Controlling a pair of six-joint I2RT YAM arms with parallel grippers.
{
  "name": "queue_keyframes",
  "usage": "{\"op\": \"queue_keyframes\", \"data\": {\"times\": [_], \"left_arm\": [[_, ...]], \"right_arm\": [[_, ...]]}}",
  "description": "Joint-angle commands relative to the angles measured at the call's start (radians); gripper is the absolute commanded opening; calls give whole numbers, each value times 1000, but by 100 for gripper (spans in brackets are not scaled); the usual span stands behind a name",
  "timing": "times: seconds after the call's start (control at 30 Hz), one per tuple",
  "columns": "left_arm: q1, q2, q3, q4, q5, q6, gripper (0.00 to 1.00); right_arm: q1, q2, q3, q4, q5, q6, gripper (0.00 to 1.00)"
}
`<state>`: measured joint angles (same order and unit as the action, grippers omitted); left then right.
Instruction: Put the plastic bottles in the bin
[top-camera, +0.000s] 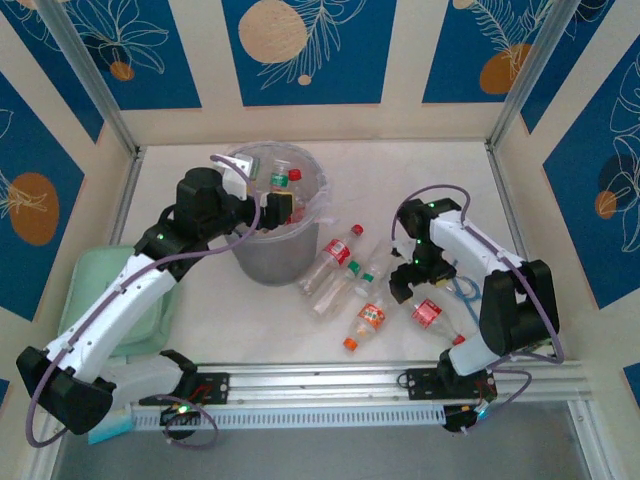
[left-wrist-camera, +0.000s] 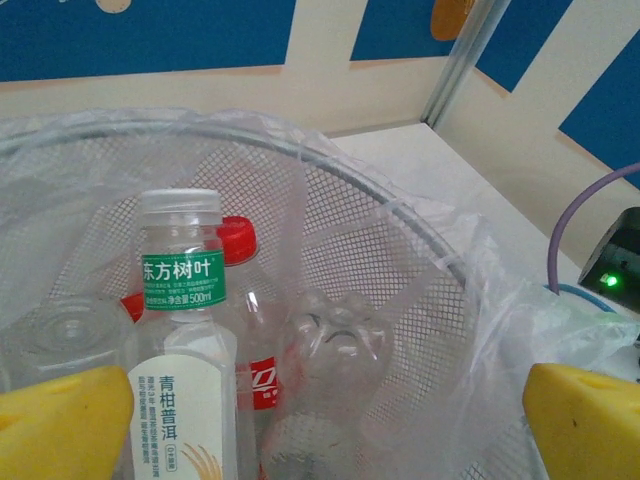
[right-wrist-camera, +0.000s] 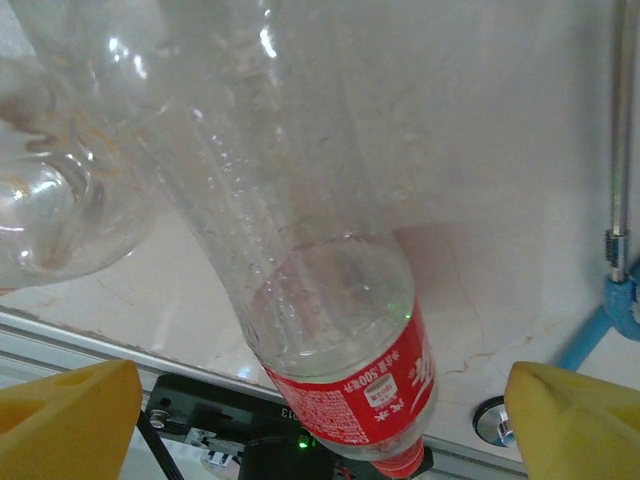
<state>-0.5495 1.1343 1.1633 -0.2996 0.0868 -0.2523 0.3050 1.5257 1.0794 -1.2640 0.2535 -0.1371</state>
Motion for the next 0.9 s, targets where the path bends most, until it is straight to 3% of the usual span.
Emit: {"op": "queue_keyframes", "data": {"times": [0.0, 0.3, 0.67, 0.87], "left_arm": [[11, -19, -16, 42, 33, 15, 99], [22, -32, -15, 35, 41, 7, 99], [35, -62, -19, 12, 4, 5, 99], [39, -55, -11, 15, -1, -10, 99]], "right_arm": [[15, 27, -37, 41, 2, -44, 95], [8, 91, -52, 108, 12, -80, 94], [-18, 67, -16, 99, -3, -74, 56], [-25, -18, 79, 40, 2, -70, 52]]}}
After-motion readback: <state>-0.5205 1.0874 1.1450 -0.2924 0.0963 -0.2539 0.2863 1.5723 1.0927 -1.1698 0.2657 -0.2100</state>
